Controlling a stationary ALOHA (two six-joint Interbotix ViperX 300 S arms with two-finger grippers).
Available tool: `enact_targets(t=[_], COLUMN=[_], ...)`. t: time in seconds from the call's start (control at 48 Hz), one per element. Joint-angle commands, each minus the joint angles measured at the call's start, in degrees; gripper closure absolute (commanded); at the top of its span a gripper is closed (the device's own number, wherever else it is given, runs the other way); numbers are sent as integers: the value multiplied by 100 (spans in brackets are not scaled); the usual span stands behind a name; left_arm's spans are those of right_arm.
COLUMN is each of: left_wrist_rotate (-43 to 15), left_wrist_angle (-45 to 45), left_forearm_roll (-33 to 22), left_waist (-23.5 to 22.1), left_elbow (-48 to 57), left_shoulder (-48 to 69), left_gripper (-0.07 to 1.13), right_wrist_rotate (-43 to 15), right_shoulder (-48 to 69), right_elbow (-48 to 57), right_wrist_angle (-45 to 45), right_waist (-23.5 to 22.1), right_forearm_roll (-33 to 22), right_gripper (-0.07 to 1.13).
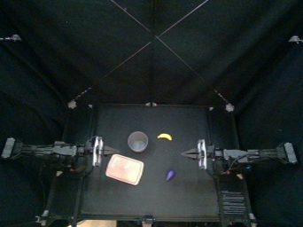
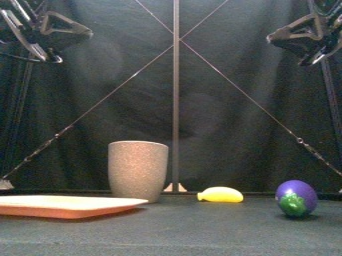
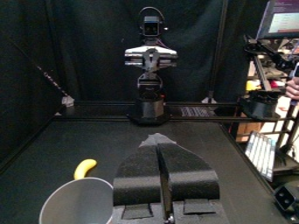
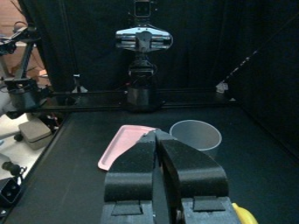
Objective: Pick the eggplant then place it on the pink plate
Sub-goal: Pick the eggplant
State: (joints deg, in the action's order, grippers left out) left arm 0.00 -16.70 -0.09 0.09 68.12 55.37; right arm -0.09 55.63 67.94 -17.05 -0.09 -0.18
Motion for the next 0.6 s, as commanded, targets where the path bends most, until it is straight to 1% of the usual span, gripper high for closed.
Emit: enact_targets(t=[0.021, 0.062, 0.167, 0.375, 0.438, 0.5, 0.604], left_wrist_rotate=[-53, -53, -53, -53, -53, -53, -53], left_wrist_angle=[-70, -70, -70, -70, -70, -70, -62], left_forearm_roll=[141, 149, 185, 255, 264, 264, 255], left_waist=[105, 114, 132, 158, 167, 185, 229], left_elbow=[-105, -97, -88, -26, -26, -18, 0], left_shoulder=[9, 9, 18, 18, 26, 18, 18], left_gripper=[111, 111, 110, 109, 109, 109, 109], right_wrist_rotate=[9, 9, 44, 26, 70, 62, -26], right_shoulder=[-176, -202, -352, -905, -1107, -1336, -1670], right_elbow=[-97, -123, -255, -729, -800, -809, -835], right_wrist_angle=[53, 114, 396, 1415, 1617, 1740, 1784], right_waist=[-26, -62, -185, -97, 35, 290, 598], right_forearm_roll=[-26, -53, -132, -967, -1222, -1547, -1881], right_gripper=[102, 104, 104, 102, 102, 99, 91])
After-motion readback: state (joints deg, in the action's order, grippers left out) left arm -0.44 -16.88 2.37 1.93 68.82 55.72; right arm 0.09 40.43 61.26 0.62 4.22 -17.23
